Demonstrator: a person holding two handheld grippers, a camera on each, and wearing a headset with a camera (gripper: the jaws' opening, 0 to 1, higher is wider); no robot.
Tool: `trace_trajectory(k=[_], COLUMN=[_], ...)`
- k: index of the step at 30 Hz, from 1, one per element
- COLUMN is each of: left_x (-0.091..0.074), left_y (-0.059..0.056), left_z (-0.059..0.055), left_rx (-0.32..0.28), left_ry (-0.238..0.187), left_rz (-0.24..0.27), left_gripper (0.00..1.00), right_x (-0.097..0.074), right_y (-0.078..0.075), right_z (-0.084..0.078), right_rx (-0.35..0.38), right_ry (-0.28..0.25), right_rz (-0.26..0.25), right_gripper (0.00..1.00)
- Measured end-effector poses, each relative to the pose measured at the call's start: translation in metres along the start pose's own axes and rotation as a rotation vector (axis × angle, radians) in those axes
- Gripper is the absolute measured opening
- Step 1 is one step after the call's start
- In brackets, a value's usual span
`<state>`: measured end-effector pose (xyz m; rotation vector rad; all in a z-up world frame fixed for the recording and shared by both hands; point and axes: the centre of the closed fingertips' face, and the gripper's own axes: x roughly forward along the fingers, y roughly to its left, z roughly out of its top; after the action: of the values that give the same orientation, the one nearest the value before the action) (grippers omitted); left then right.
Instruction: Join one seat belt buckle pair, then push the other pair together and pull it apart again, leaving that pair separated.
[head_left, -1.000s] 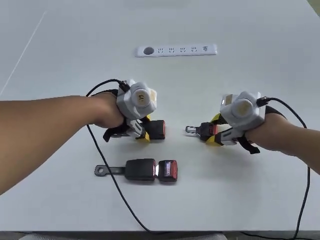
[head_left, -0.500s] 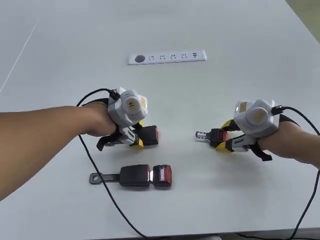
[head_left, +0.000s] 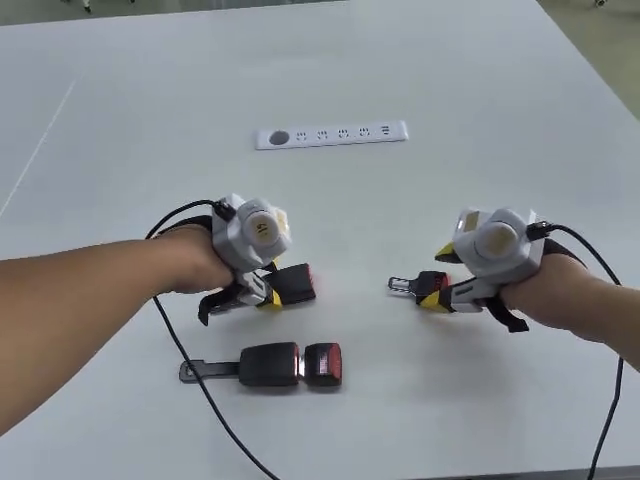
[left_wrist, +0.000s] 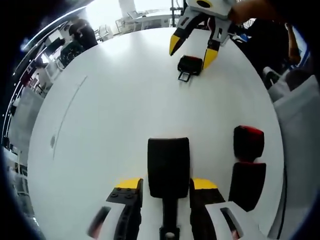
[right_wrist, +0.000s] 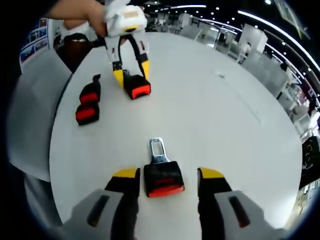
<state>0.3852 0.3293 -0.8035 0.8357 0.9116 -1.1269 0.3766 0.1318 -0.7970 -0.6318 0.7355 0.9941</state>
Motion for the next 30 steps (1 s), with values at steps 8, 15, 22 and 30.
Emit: trace_trajectory(k=[8, 15, 22, 30], left_x=[-0.049, -0.085, -0.108, -0.137], left_y=[0.0, -0.02, -0.044, -0.06], left_z=[-0.005, -0.028, -0.067, -0.082], left_rx=[-0.074, -0.199, -0.384, -0.537], left_ry=[-0.129, -0.237, -0.28, -0.383], left_rz=[0.133, 0.229, 0.287, 0.36], left_gripper=[0.49, 0.59, 0.65, 0.78], right_x=[-0.023, -0.05, -0.068, -0.082], right_y=[0.02, 0.047, 0.07, 0.073], right_z=[0.013, 0.011, 0.004, 0.001], right_rx=[0.073, 0.125, 0.12, 0.098], right_ry=[-0.093, -0.127, -0.125, -0.135], right_rz=[-0.04, -0.058, -0.051, -0.081], right_gripper=[0.52, 0.56, 0.59, 0.74])
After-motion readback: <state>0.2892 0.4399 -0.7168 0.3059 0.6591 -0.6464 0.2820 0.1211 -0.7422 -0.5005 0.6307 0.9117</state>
